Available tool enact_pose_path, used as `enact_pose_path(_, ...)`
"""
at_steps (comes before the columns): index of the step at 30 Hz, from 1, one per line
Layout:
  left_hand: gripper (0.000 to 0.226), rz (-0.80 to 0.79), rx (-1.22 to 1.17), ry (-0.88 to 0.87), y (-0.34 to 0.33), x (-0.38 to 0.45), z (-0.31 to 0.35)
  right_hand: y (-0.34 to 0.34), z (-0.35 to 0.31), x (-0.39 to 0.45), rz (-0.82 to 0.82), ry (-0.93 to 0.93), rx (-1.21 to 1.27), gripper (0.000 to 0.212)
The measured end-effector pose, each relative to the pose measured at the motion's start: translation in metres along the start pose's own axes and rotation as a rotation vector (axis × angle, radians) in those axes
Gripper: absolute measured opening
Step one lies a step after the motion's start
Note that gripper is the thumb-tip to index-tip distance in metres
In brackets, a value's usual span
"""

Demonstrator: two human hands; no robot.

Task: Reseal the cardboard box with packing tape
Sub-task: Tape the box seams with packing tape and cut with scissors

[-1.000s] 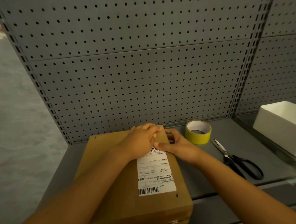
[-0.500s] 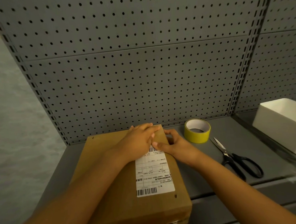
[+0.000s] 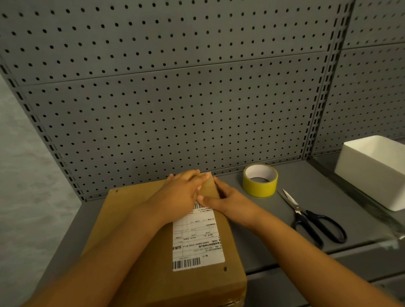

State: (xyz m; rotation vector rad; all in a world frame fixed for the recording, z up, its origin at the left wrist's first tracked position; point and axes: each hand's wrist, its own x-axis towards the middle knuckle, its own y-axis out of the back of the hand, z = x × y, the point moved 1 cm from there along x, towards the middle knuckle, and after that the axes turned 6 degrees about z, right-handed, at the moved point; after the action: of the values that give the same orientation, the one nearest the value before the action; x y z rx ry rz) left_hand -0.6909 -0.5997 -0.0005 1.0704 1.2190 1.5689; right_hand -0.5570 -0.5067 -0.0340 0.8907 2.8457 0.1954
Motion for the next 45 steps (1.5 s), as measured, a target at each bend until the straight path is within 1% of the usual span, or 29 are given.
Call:
enact_pose_path(3,0.058,-0.074,0.006,-0.011,0.003,0.0,0.003,0.0,-0.006,-0.005,-0.036,-0.014,-0.116,0.092)
enact_pose_path(4,0.059,-0.077,-0.003,-0.01,0.004,0.0,0.003,0.001,-0.01,-0.008,-0.04,-0.001,-0.186,0.09)
enact_pose_path(5,0.057,-0.062,-0.017,-0.007,0.004,-0.001,0.003,0.005,-0.015,-0.011,-0.016,0.023,-0.262,0.082)
enact_pose_path(7,0.049,-0.029,-0.046,-0.005,0.003,-0.001,0.0,0.02,-0.02,-0.011,0.14,0.101,-0.368,0.062)
enact_pose_path(10,0.046,-0.031,-0.065,0.009,0.003,-0.001,-0.002,0.062,-0.012,-0.006,0.445,0.179,-0.404,0.037)
enact_pose_path(11,0.046,-0.027,-0.074,0.015,0.003,-0.001,-0.002,0.077,-0.006,-0.004,0.531,0.172,-0.433,0.033)
enact_pose_path(13,0.045,-0.014,-0.094,0.027,0.003,-0.001,0.0,0.103,0.007,-0.002,0.661,0.096,-0.515,0.032)
enact_pose_path(15,0.045,-0.007,-0.107,0.034,0.002,-0.002,0.0,0.12,0.015,0.0,0.717,0.008,-0.571,0.033)
enact_pose_path(17,0.045,-0.002,-0.115,0.04,0.001,-0.002,0.001,0.128,0.019,0.004,0.706,-0.05,-0.57,0.037)
enact_pose_path(21,0.045,0.01,-0.121,0.044,0.001,-0.002,0.0,0.13,0.018,0.012,0.622,-0.157,-0.603,0.042)
enact_pose_path(22,0.045,0.009,-0.118,0.043,0.001,-0.002,0.0,0.129,0.017,0.013,0.605,-0.185,-0.608,0.039)
enact_pose_path(25,0.045,0.007,-0.122,0.048,0.002,-0.002,0.002,0.127,0.013,0.014,0.58,-0.227,-0.558,0.021)
enact_pose_path(27,0.044,0.011,-0.139,0.051,0.005,-0.001,0.002,0.124,0.01,0.013,0.583,-0.209,-0.507,0.016)
enact_pose_path(29,0.042,0.019,-0.198,0.08,0.009,0.003,0.003,0.119,0.007,0.011,0.578,-0.165,-0.433,0.018)
enact_pose_path(32,0.036,0.053,-0.36,0.189,0.021,0.012,0.012,0.105,-0.005,0.009,0.542,-0.089,-0.333,0.017)
enact_pose_path(36,0.047,0.1,-0.632,0.349,0.031,0.028,0.033,0.087,-0.025,0.005,0.476,0.021,-0.209,0.016)
enact_pose_path(39,0.052,0.11,-0.642,0.36,0.031,0.037,0.042,0.079,-0.036,-0.001,0.457,0.07,-0.149,0.016)
enact_pose_path(41,0.05,0.132,-0.656,0.371,0.03,0.04,0.043,0.078,-0.039,-0.005,0.452,0.077,-0.123,0.017)
enact_pose_path(45,0.048,0.163,-0.805,0.359,0.033,0.04,0.041,0.082,-0.039,-0.009,0.413,0.058,-0.087,0.021)
